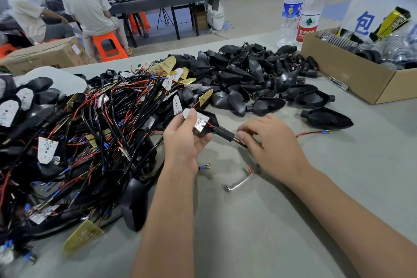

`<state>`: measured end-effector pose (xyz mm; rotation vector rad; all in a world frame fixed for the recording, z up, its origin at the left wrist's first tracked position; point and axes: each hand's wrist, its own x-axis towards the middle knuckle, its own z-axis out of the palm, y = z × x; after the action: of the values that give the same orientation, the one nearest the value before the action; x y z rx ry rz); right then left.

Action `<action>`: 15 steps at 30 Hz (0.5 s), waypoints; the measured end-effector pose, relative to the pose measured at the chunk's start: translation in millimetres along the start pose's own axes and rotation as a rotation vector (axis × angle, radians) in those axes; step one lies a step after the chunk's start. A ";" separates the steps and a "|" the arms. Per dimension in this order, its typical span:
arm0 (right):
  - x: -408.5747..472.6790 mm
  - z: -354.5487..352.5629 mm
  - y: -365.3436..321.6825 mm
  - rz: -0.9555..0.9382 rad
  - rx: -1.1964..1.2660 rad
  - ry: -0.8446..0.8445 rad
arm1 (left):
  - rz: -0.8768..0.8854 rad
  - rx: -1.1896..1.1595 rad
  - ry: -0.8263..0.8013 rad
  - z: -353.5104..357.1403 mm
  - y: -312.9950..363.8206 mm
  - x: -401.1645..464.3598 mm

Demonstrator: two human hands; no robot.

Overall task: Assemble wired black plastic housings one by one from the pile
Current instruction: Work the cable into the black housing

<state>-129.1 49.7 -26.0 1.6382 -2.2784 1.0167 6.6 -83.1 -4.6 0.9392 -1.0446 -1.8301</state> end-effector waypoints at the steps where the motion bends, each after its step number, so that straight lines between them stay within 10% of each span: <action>1: -0.1 0.5 -0.5 -0.006 0.032 -0.028 | -0.021 -0.017 -0.005 1.1 0.4 -0.2; 15: -1.9 -5.1 -1.0 -0.046 0.018 -0.175 | 0.143 0.049 0.075 1.3 -2.9 2.2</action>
<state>-128.7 54.1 -22.6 1.8455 -2.3322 0.9191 3.7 -83.8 -7.2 0.9297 -1.0859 -1.6470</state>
